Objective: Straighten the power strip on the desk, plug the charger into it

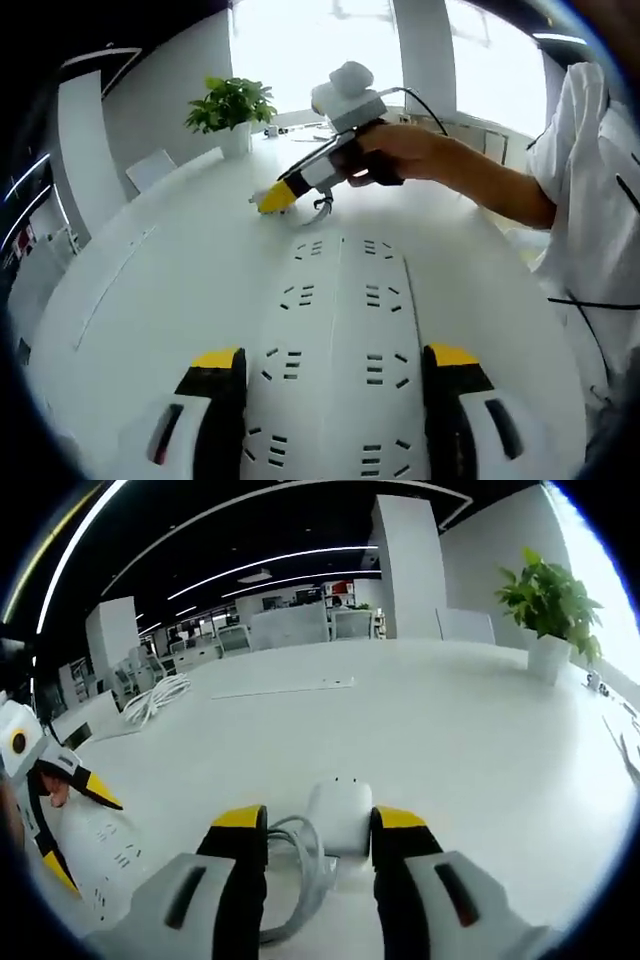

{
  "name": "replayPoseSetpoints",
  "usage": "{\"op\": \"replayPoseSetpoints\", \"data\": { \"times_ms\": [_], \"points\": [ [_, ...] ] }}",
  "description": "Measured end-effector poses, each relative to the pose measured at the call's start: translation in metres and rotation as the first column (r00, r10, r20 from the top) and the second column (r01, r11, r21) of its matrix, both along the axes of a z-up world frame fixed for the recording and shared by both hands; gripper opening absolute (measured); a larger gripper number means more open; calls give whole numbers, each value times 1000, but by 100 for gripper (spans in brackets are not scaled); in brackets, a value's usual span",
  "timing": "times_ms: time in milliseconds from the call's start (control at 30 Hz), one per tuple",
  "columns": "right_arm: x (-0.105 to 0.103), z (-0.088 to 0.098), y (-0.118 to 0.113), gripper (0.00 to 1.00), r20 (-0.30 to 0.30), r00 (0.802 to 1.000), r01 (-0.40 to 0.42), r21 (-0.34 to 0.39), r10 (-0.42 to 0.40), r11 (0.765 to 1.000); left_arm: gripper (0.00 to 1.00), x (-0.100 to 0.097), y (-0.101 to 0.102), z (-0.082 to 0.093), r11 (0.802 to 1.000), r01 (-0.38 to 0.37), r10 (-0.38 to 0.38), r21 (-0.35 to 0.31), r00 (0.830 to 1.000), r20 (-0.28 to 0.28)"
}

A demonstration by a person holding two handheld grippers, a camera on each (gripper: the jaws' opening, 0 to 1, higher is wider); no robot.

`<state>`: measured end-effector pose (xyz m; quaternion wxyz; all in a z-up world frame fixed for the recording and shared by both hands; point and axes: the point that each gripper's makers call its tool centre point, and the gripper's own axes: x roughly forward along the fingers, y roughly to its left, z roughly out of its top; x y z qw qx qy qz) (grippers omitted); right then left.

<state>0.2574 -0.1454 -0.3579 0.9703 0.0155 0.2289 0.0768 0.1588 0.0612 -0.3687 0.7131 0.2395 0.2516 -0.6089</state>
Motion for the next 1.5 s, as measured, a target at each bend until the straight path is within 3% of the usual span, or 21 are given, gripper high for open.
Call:
{"op": "replayPoseSetpoints", "data": {
  "times_ms": [167,333,367,400,567,767,867,1067,1167,1333,1500],
  "points": [
    [9,9,-4,41,24,998,58,76,-60,995,73,0,-3,-1,1000,-18,19,-17,1000,8],
    [25,10,-7,41,44,993,106,36,-108,994,73,0,-5,-3,1000,-17,17,-21,1000,11],
    [21,0,-9,40,0,994,111,1,-111,994,73,0,-6,-3,1000,-17,17,-21,1000,11],
    [21,-2,-8,40,-4,994,109,4,-109,994,73,0,-6,-4,1000,-17,17,-21,1000,11],
    [13,1,-9,40,15,993,119,-42,-118,992,73,0,-7,-5,1000,-18,19,-25,1000,13],
    [14,2,-11,38,21,993,119,-37,-118,992,73,1,-8,-6,999,-23,24,-31,1000,14],
    [8,7,-10,38,28,997,71,-83,-69,994,73,1,-9,-6,999,-25,25,-32,1000,15],
    [-11,29,-27,38,52,998,41,-82,-37,996,73,2,-9,-6,999,-24,25,-32,1000,15],
    [-23,34,-31,38,29,1000,7,-59,-5,998,73,2,-10,-6,999,-24,24,-31,1000,15],
    [-38,32,-28,38,13,998,-60,-141,62,988,73,2,-10,-6,999,-22,22,-33,1000,15],
    [-42,17,-15,38,-35,994,-106,-197,101,975,73,2,-11,-6,999,-22,23,-32,1000,15]
  ]
}}
